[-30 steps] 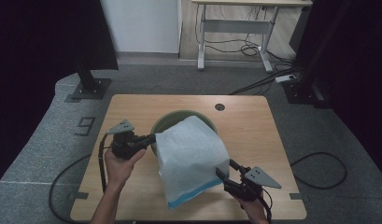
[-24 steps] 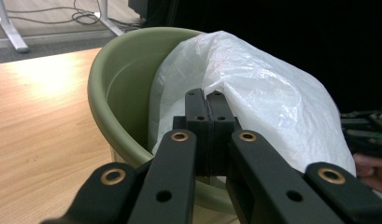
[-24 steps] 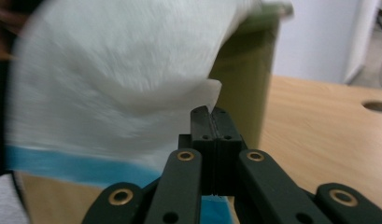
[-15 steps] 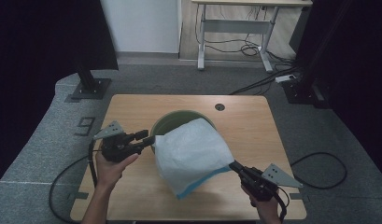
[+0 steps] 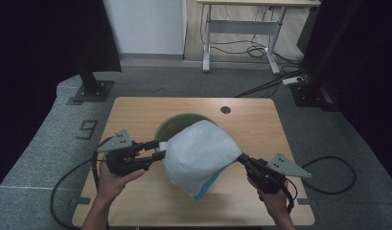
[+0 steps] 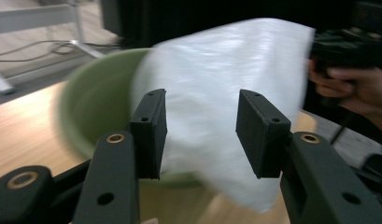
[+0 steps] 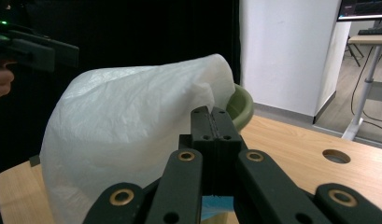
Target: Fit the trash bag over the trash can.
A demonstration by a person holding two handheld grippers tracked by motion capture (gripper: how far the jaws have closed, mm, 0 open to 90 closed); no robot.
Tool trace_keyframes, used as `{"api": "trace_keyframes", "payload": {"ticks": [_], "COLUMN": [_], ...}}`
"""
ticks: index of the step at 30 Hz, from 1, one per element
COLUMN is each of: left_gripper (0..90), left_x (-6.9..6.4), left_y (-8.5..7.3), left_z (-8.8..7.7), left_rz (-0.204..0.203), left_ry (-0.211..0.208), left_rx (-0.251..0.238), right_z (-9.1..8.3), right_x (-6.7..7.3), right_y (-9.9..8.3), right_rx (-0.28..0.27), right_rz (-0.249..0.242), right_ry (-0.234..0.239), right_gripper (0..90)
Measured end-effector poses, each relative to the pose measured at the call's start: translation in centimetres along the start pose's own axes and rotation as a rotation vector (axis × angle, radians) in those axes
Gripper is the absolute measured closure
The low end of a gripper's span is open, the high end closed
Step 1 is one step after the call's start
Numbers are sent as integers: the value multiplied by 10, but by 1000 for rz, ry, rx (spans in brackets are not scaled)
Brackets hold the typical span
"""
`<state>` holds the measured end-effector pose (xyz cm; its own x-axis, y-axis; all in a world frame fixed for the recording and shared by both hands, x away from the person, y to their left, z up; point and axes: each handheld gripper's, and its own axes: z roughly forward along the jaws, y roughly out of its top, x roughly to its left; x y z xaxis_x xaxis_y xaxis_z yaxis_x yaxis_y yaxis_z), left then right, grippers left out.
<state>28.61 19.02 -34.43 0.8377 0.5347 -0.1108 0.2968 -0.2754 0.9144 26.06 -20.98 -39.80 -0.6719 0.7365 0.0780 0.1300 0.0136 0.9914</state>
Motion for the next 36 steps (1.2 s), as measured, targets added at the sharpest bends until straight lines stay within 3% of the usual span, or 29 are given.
{"api": "trace_keyframes", "payload": {"ticks": [7,16,21,31,36], "left_gripper": [526,478,447,412,374], "left_x": [-29,-48,-54,-60,-64], "left_y": [7,8,8,2,-3], "left_z": [25,58,71,82,88], "left_rz": [63,100,116,122,133], "left_ry": [-65,-112,-112,-90,-68], "left_rx": [41,111,142,160,169], "right_z": [7,7,6,5,6], "right_x": [3,5,8,17,19], "right_y": [3,1,2,4,4], "right_rx": [26,23,15,9,5], "right_rz": [16,39,52,49,77], "right_ry": [-9,-8,9,27,50], "right_gripper": [889,889,889,889,890]}}
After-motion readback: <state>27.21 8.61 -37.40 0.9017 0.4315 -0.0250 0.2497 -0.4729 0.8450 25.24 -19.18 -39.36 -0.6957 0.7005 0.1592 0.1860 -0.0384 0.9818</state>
